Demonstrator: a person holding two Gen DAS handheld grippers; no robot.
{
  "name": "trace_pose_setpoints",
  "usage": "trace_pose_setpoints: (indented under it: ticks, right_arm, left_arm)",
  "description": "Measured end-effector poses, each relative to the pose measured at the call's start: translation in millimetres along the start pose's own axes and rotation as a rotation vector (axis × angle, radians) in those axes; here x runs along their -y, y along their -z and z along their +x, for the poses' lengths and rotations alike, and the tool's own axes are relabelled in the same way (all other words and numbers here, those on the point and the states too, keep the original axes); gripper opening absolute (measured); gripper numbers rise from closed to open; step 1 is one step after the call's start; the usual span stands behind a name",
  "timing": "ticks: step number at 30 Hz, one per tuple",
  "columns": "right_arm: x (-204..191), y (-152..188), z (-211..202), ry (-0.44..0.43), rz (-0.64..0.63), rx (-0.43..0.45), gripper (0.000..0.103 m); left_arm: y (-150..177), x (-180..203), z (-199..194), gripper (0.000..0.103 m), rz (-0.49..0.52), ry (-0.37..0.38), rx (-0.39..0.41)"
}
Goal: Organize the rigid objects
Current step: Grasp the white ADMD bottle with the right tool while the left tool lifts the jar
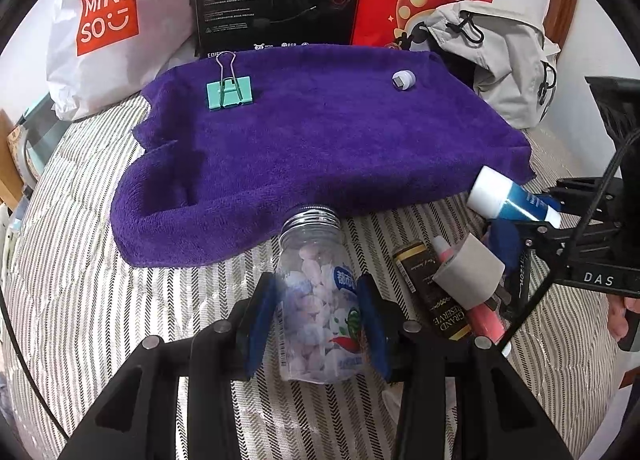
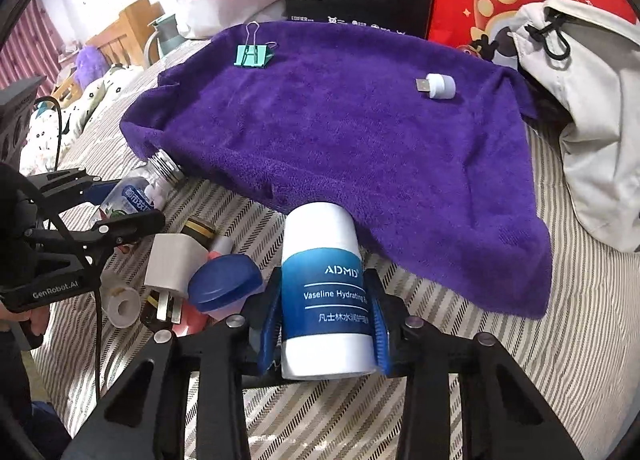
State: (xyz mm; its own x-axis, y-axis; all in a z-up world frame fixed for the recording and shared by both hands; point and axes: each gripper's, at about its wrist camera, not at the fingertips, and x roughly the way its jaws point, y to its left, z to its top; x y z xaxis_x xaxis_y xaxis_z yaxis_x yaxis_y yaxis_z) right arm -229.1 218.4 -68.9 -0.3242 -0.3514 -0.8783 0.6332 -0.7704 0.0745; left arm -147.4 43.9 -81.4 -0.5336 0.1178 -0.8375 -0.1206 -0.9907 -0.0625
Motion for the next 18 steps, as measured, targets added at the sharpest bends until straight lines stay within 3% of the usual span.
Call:
trace_pose_setpoints:
  ticks: [18]
  right_arm:
    - [18.0, 29.5, -35.1, -0.017, 0.106, 0.034, 0.036]
  left_arm:
    - [3.9, -35.3, -32.8, 0.04, -0.105, 0.029, 0.034]
